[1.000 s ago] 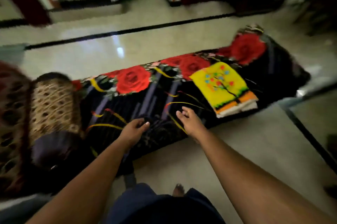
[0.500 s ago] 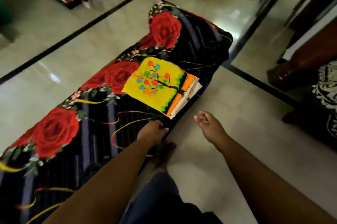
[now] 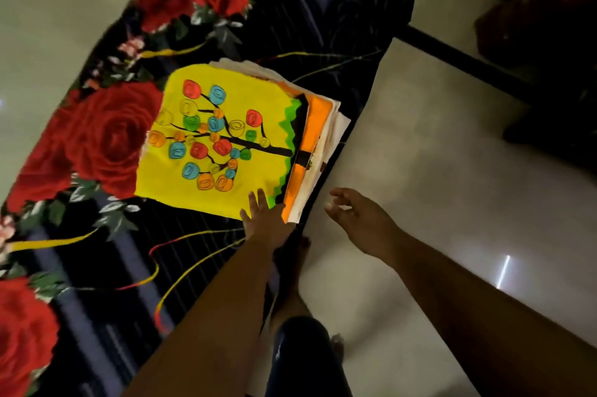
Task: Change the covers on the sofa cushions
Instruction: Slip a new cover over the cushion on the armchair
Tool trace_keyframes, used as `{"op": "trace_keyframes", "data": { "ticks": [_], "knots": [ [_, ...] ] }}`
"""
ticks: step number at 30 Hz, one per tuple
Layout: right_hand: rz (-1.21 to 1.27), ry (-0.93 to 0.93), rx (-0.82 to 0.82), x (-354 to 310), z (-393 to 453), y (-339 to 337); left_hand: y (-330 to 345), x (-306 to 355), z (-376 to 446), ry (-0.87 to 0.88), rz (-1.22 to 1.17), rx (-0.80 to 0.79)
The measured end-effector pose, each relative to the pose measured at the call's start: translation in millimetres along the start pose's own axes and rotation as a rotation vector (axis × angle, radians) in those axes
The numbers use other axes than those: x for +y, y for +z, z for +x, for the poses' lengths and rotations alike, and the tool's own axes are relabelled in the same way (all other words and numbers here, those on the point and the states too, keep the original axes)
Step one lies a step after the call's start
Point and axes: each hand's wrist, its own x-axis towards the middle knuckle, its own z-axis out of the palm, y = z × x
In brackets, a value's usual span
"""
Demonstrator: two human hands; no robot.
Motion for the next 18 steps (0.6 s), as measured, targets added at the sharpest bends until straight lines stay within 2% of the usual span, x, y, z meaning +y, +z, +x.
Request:
{"op": "trace_keyframes", "data": {
  "ticks": [3,6,8,11,13,14,16,18],
  "knots": [
    [0.020,0.040,0.000,0.6,19.1,-6.1,-1.9,7.2,26.9,-0.034,0.017,-0.088],
    [0.030,0.070,-0.009,1.7,25.6,-13.9,-4.6,19.7,34.4,-0.109,-0.051,-0.052],
    [0.008,0.077,-0.002,5.6,26.2,-20.1,-12.2,24.4,33.4,-0.166,-0.143,0.082],
    [-0.013,0.052,0.055,3.7,17.6,-32.4,-40.1,21.6,16.7,-0.188,-0.344,0.418],
    [-0.018,0.001,0.116,-3.3,4.5,-43.3,-70.8,23.1,-4.6,-0.136,-0.532,0.602],
    [-0.049,-0.047,0.159,-8.4,-5.5,-51.1,-89.7,30.6,-19.3,-0.087,-0.636,0.640],
    [-0.215,-0.186,0.240,-18.9,-18.8,-64.0,-129.1,54.7,-53.6,0.070,-0.732,0.547],
    [-0.402,-0.316,0.313,-29.9,-36.5,-83.4,-172.1,88.2,-96.8,0.372,-0.639,0.357]
  ]
}}
